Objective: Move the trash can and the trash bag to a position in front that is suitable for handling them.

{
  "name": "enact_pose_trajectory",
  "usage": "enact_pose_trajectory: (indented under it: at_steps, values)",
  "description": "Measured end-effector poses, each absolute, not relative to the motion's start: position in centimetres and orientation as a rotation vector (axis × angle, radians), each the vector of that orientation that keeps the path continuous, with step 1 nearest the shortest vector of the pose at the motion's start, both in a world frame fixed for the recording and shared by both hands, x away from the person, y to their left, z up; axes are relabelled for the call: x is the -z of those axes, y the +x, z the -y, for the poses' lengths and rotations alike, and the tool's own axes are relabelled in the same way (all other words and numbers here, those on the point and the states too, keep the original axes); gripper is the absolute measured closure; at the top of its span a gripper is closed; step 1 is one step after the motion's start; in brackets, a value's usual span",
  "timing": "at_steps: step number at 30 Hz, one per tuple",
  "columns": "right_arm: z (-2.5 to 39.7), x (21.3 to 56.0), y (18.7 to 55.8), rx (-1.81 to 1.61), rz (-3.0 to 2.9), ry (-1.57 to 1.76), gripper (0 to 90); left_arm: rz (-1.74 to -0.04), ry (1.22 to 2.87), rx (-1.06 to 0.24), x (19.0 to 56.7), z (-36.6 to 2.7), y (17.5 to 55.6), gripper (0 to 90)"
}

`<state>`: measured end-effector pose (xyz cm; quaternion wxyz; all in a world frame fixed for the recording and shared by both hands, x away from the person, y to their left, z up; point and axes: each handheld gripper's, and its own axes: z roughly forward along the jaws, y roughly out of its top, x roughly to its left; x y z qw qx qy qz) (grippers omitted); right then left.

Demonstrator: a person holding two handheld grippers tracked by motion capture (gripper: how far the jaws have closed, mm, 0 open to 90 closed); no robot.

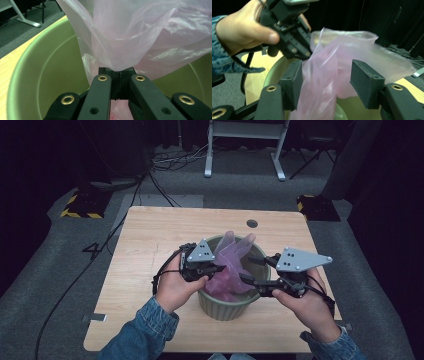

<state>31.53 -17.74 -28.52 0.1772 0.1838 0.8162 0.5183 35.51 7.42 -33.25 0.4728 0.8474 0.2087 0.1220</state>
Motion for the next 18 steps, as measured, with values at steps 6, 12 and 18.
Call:
enact_pose_trajectory:
  at_steps: [6, 12, 18]
  values:
    - [17.2, 29.4, 32.4, -1.451, -2.383, 0.526, 90.0, -0.506, 2.069, -0.317, 33.2, -7.8, 35.4, 89.2]
    - [19.5, 29.8, 32.5, -1.463, -2.256, 0.735, 90.0, -0.554, 2.017, -0.323, 33.2, -9.0, 35.5, 90.0]
    - [21.2, 30.0, 32.4, -1.383, -2.2, 0.821, 90.0, -0.573, 2.001, -0.336, 33.2, -9.5, 35.5, 90.0]
